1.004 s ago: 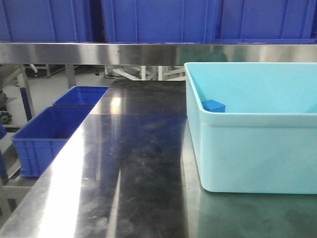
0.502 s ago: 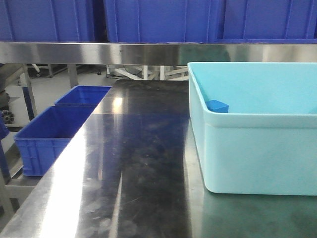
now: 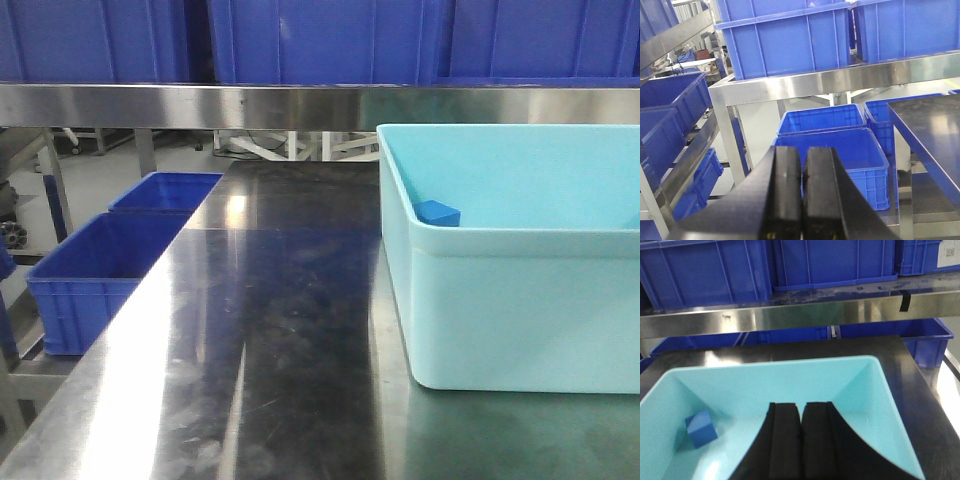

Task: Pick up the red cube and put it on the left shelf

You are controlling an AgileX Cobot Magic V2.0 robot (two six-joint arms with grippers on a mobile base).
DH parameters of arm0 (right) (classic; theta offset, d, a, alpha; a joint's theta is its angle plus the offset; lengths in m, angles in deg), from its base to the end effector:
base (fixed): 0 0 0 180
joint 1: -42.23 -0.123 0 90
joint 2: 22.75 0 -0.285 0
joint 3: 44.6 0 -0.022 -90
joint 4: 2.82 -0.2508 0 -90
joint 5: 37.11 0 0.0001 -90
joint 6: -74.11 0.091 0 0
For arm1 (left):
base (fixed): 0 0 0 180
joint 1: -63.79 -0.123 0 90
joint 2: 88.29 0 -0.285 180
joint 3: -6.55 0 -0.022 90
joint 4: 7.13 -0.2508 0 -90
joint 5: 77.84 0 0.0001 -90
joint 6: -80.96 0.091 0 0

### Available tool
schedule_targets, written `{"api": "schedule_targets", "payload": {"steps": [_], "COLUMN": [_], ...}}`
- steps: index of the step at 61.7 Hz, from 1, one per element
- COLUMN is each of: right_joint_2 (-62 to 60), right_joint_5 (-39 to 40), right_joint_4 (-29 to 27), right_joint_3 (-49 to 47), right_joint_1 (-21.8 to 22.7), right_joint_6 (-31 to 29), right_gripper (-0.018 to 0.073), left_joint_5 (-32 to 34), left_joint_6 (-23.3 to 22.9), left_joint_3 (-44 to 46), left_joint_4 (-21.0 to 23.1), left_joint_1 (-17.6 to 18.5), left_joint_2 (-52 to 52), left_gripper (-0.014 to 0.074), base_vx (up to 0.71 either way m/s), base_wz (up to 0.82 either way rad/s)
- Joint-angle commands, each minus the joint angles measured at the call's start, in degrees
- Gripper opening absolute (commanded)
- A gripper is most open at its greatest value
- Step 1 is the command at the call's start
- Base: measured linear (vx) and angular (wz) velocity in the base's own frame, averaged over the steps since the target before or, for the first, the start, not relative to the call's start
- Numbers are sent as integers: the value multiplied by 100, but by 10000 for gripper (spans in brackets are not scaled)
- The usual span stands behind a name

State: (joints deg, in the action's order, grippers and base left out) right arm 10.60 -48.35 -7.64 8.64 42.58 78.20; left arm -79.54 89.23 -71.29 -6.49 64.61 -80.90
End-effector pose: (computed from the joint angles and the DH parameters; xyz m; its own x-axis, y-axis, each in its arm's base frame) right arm 0.1011 0.0009 0.3041 -0.1355 0.1541 -0.9787 0.0108 0.9880 0.1541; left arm 0.0563 -0.0008 0.2072 0.0550 0.1320 -0.9897 0.0074 0.9911 0.1326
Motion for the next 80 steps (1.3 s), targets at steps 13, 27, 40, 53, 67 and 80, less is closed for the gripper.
{"api": "schedule_targets", "payload": {"steps": [13,27,40,53,67,80], "right_joint_2": [1692,3045,3922,4409,4807,5144], "right_joint_5": [-832,-2055,-1981,-1914,-1925,-1949], "right_joint_4": [-72,-155,-166,-161,76,142], "right_joint_3": [-1745,-2875,-3311,-3323,-3323,-3323], "right_joint_1": [-2,-136,-739,-1076,-1076,-1076], "right_joint_6": [-8,-8,-8,-8,-8,-8], "right_gripper": [448,602,594,594,594,594], "left_joint_5": [518,518,518,518,518,518], "left_joint_6": [3,3,3,3,3,3], "left_joint_3": [-126,-126,-126,-126,-126,-126], "left_joint_4": [27,27,27,27,27,27], "left_joint_1": [38,38,38,38,38,38], "left_joint_2": [-2,-2,-2,-2,-2,-2], "left_gripper": [106,106,106,106,106,106], "base_vx": [0,0,0,0,0,0], "base_wz": [0,0,0,0,0,0]}}
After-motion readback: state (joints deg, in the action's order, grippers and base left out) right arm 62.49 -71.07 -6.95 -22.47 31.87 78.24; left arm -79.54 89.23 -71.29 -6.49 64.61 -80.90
